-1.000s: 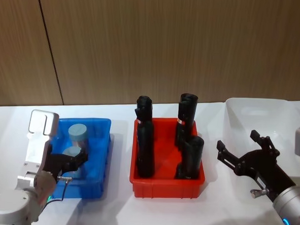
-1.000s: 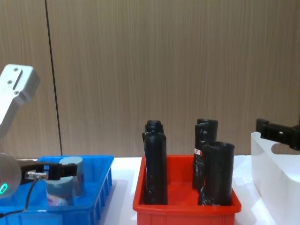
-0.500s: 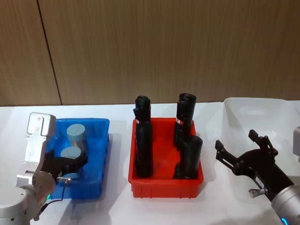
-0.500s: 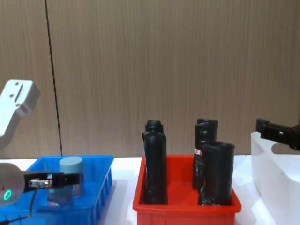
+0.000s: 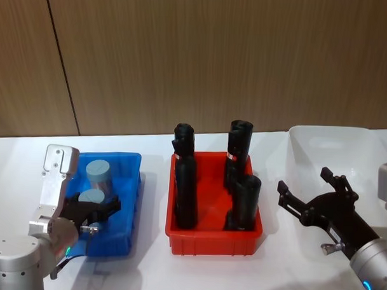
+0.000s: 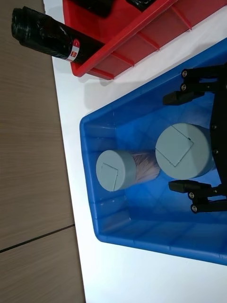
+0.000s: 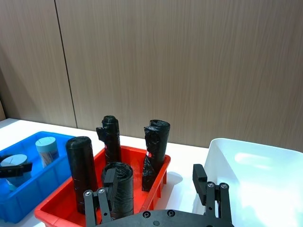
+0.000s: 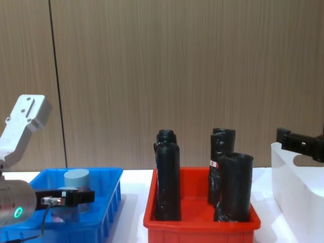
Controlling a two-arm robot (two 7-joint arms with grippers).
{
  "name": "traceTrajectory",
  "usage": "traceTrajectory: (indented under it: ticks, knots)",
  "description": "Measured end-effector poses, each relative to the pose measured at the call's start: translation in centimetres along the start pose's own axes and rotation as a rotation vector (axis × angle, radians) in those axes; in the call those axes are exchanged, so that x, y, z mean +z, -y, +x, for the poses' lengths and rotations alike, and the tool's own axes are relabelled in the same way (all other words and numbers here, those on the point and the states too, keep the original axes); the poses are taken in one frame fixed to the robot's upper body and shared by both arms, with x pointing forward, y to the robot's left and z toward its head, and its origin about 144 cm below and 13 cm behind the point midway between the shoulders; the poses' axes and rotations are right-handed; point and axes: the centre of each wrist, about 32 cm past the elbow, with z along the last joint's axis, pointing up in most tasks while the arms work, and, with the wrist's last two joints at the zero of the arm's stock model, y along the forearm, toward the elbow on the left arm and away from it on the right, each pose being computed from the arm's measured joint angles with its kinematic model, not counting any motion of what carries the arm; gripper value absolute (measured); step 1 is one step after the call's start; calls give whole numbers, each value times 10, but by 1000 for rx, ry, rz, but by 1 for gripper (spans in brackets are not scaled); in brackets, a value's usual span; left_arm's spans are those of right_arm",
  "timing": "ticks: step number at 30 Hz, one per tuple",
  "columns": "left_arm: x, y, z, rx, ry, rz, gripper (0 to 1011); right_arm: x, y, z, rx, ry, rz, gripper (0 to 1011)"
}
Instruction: Pick the cotton swabs from the blue box and place them into the white box.
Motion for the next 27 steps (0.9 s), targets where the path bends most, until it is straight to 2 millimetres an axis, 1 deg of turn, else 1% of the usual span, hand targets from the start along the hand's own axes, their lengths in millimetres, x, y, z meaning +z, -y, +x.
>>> traceTrajectory:
  ticks: [3,4,7,8,10,11,14,27]
  knots:
    - [0,3,0,-3,2,5,966,0,0,0,0,0,0,1002]
    - [0,3,0,-3,3,6,926,0,0,0,0,0,0,1002]
    - [0,6,1,-3,5,11,883,0,0,0,0,0,0,1002]
    - [1,6,1,-3,6,12,834,0,0,0,0,0,0,1002]
    - [1,7,1,-2,7,14,798,0,0,0,0,0,0,1002]
    - [1,8,1,-1,8,16,741,0,0,0,0,0,0,1002]
    - [1,9,1,1,11,18,676,0,0,0,0,0,0,1002]
    - [6,7,0,4,37,-14,671,0,0,0,0,0,0,1002]
